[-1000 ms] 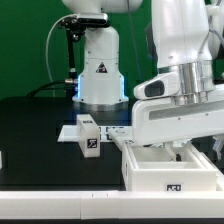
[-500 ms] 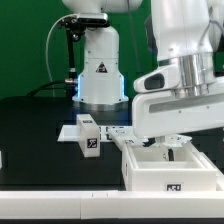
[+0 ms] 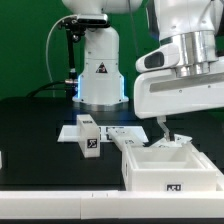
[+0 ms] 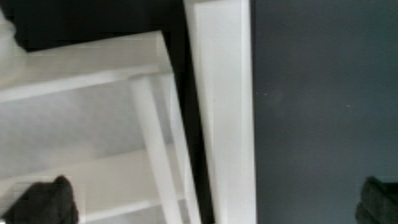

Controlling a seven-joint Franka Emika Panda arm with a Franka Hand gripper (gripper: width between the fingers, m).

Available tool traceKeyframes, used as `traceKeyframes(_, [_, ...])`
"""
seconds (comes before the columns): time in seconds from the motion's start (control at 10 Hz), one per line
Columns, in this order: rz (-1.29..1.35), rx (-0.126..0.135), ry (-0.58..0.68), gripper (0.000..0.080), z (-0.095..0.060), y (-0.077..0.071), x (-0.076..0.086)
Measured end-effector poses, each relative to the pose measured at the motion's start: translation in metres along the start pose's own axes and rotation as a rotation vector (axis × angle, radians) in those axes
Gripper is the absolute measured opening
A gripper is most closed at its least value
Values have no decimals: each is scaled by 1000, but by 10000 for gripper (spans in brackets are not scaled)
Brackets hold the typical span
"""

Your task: Assemble cabinet

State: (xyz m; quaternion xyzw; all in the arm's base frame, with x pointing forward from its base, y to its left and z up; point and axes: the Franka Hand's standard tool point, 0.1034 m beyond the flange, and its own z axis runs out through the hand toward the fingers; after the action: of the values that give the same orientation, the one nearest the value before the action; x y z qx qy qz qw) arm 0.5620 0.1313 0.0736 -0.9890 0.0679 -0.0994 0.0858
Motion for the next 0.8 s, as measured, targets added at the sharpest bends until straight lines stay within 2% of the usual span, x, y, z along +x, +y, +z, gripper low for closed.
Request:
traceKeyframes(0.2, [0, 0, 0, 797, 0, 0, 0])
traceKeyframes(0.4, [-124, -11, -18, 797, -13, -1, -14])
traceKeyframes(0.5, [-232, -22, -9, 797, -21, 5, -26])
traceKeyframes(0.6, [-241, -32, 1, 797, -20, 13, -33])
traceKeyframes(0.7, [-226, -36, 6, 797, -18, 18, -34])
traceKeyframes(0.8, [-228, -34, 6, 797, -18, 17, -33])
